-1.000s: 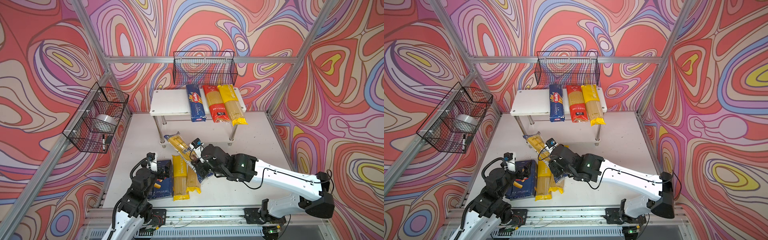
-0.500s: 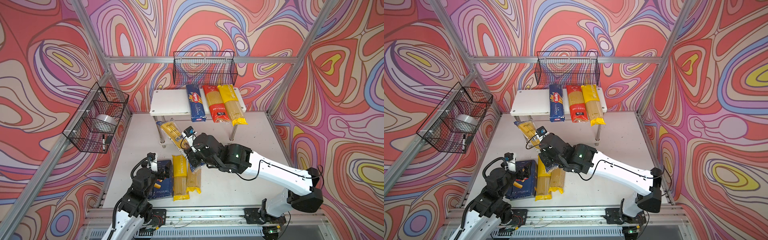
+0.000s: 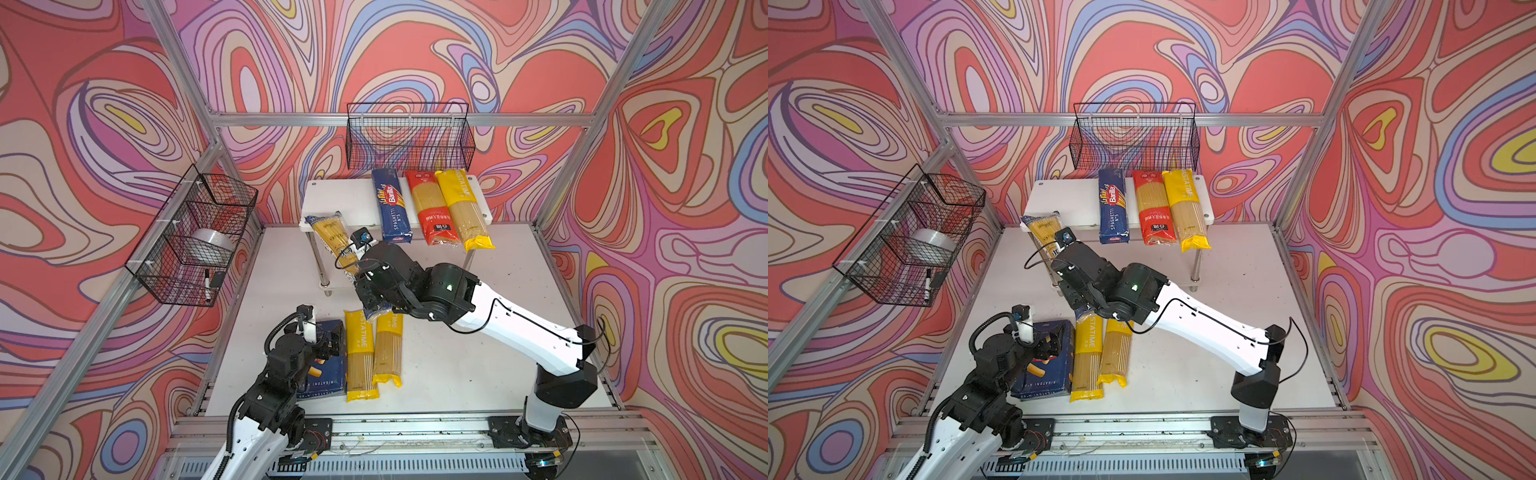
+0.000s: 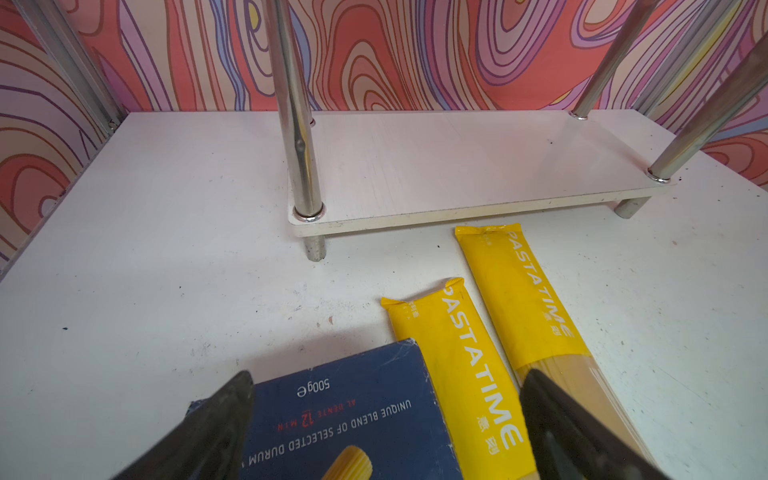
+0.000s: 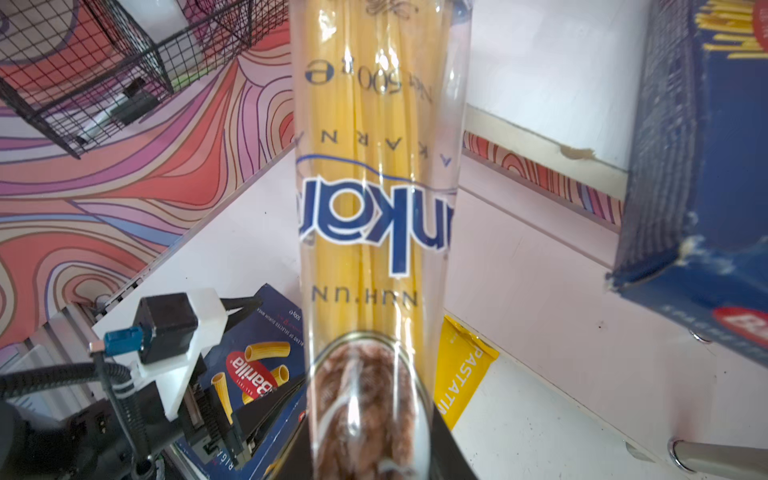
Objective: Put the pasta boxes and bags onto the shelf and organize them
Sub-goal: 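Carry the upright ankara bag with the right gripper to the shelf top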
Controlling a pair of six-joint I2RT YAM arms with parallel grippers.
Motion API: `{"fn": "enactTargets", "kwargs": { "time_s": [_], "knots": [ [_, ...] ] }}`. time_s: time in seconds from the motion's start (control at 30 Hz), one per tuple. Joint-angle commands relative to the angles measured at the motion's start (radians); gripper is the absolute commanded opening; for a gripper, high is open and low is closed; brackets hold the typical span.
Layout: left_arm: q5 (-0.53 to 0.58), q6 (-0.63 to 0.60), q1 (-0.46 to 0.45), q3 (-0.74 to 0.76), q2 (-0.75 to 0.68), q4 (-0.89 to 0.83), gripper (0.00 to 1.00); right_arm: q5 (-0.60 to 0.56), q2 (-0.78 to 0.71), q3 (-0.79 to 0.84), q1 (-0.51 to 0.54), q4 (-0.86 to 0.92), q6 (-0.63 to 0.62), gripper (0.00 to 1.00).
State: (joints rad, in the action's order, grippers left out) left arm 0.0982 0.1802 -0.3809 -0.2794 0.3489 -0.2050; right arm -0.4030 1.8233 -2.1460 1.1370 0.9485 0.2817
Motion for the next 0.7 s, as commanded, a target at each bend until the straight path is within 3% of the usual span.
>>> {"fn": "enactTargets", "kwargs": {
  "time_s": [0.0,0.67],
  "knots": [
    [0.0,0.002,-0.004,-0.004,0.007,0.004,1.0,-0.025,0.015,-0.093,-0.03,-0.065,0.007,0.0],
    [-0.014,-0.002,-0.003,-0.012,0.04,0.016,1.0,-0.071,0.118,-0.26,-0.097,-0.124,-0.053,0.0]
  ]
}}
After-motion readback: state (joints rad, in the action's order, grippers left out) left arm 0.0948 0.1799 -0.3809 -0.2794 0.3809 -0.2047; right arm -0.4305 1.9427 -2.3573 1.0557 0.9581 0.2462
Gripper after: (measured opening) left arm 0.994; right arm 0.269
